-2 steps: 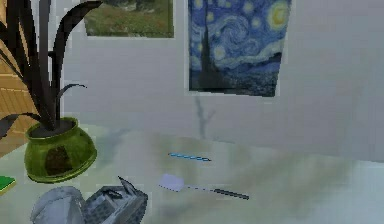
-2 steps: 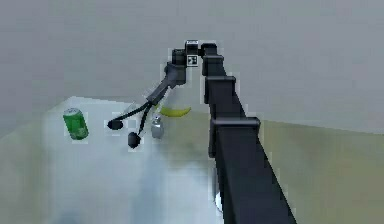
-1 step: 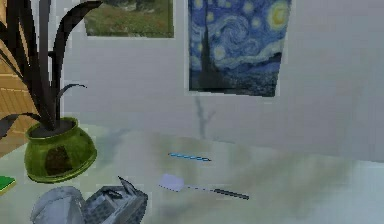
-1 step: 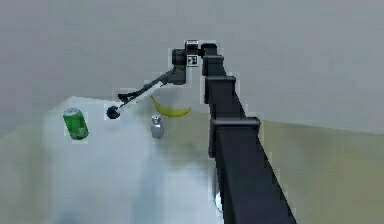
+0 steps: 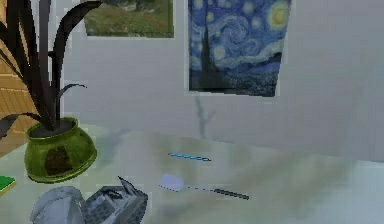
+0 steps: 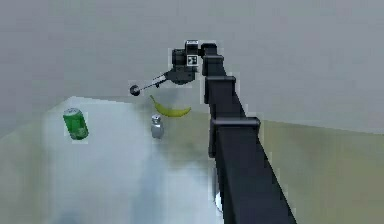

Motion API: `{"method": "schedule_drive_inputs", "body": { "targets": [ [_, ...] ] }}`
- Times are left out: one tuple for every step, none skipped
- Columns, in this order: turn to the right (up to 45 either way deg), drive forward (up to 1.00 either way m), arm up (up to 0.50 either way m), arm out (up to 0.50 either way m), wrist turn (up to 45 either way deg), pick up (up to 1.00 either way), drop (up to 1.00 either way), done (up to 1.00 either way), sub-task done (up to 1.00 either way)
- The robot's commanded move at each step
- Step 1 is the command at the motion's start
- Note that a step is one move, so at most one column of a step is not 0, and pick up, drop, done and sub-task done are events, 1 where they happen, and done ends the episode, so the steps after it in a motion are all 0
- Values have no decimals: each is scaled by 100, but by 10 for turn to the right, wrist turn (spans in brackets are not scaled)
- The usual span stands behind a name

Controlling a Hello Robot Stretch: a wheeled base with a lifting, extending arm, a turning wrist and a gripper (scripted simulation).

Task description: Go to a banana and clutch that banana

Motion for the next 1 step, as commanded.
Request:
{"method": "schedule_drive_inputs", "body": {
  "targets": [
    [0, 0, 0, 0, 390, 0, 0, 0, 0]
  ]
}}
